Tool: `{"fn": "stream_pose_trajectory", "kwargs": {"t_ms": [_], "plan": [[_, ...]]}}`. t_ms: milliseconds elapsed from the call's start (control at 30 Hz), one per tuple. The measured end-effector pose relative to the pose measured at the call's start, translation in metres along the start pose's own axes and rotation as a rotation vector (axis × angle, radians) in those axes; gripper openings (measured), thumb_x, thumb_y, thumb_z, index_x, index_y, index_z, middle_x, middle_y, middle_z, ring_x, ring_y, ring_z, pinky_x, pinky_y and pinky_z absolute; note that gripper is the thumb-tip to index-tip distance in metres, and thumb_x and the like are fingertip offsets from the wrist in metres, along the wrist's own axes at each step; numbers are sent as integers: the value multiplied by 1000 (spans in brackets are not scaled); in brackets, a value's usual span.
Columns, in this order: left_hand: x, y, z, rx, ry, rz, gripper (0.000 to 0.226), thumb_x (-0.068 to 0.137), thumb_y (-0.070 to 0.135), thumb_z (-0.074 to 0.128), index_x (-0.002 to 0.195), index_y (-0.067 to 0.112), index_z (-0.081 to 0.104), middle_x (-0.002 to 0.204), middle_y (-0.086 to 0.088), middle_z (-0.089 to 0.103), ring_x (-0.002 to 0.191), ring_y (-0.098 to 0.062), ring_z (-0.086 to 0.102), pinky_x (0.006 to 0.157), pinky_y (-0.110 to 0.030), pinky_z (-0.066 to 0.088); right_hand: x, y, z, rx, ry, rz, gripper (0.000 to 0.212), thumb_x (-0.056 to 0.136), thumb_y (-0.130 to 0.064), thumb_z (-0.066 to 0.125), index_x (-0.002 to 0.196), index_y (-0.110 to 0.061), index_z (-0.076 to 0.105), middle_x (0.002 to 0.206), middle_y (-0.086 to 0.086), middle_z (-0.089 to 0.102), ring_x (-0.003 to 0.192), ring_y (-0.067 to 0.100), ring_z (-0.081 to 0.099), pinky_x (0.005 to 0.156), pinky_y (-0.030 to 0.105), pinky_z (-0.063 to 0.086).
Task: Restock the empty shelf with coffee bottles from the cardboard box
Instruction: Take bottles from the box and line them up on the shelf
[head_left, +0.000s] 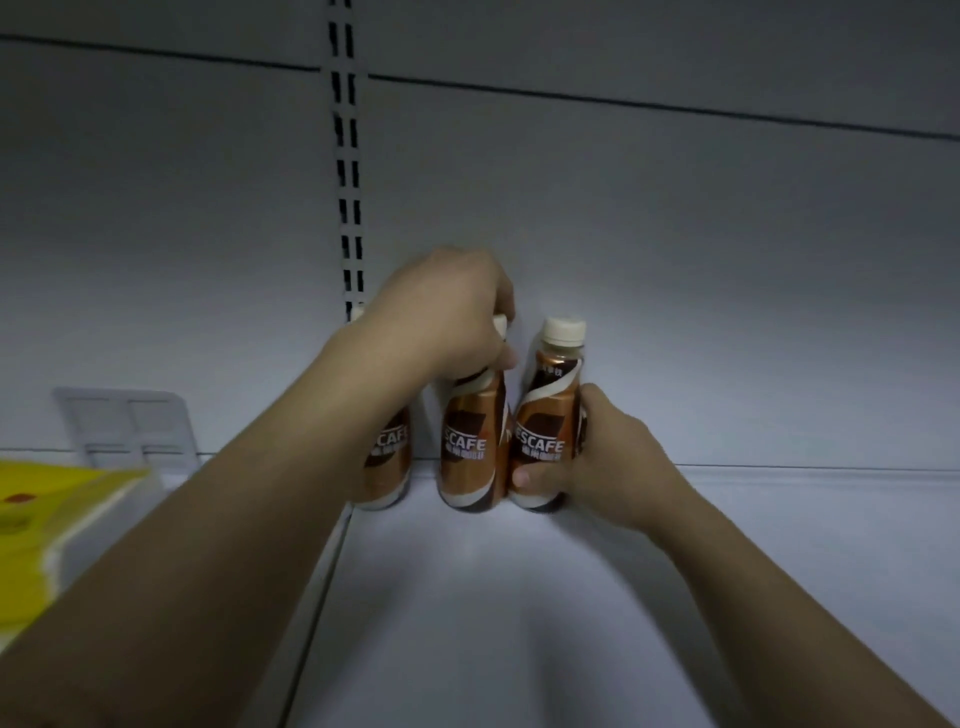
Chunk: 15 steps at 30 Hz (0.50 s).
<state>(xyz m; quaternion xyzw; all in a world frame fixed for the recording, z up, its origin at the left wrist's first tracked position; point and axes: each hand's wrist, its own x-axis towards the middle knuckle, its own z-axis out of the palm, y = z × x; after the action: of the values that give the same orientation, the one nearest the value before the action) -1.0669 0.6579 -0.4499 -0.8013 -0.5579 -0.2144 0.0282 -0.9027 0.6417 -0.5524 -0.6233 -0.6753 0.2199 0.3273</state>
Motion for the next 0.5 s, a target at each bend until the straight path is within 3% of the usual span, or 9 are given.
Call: {"fn": "stream_pose_trajectory", "kwargs": {"t_ms": [100, 200, 267, 400, 500], "plan": [[-2, -7, -6, 10, -33, -7, 43, 77, 33, 76, 117, 27, 64, 114, 2, 64, 91, -16, 54, 76, -31, 46, -12, 6, 9, 60, -2, -53, 55, 77, -33, 79, 116, -32, 41, 99, -19, 56, 84, -4, 54, 67, 10, 38], [-2, -14, -9, -3, -47, -18, 45, 76, 29, 77, 119, 25, 64, 117, 1, 65, 100, -20, 59, 80, -33, 48, -17, 7, 9, 59, -42, -68, 47, 91, -31, 64, 131, -29, 39, 110, -14, 55, 97, 7, 57, 85, 22, 43], [-2, -16, -9, 4, -56, -13, 46, 77, 28, 77, 121, 24, 64, 119, 0, 65, 101, -20, 59, 80, -32, 47, -15, 9, 9, 35, -13, -74, 45, 91, -32, 63, 132, -28, 43, 110, -14, 56, 98, 9, 58, 86, 24, 44], [-2, -17, -7, 7, -54, 29, 47, 78, 24, 75, 123, 24, 61, 120, 1, 63, 93, -13, 51, 76, -29, 41, -15, 9, 12, 37, 67, -80, 43, 84, -37, 72, 116, -35, 43, 84, -26, 50, 77, -2, 56, 67, 12, 42], [-1, -17, -6, -28, -34, 51, 49, 76, 23, 78, 121, 24, 58, 111, 4, 59, 91, -12, 49, 73, -27, 38, -17, 6, 17, 68, 110, -78, 48, 81, -37, 74, 120, -30, 47, 86, -23, 52, 81, 4, 58, 70, 16, 45]]}}
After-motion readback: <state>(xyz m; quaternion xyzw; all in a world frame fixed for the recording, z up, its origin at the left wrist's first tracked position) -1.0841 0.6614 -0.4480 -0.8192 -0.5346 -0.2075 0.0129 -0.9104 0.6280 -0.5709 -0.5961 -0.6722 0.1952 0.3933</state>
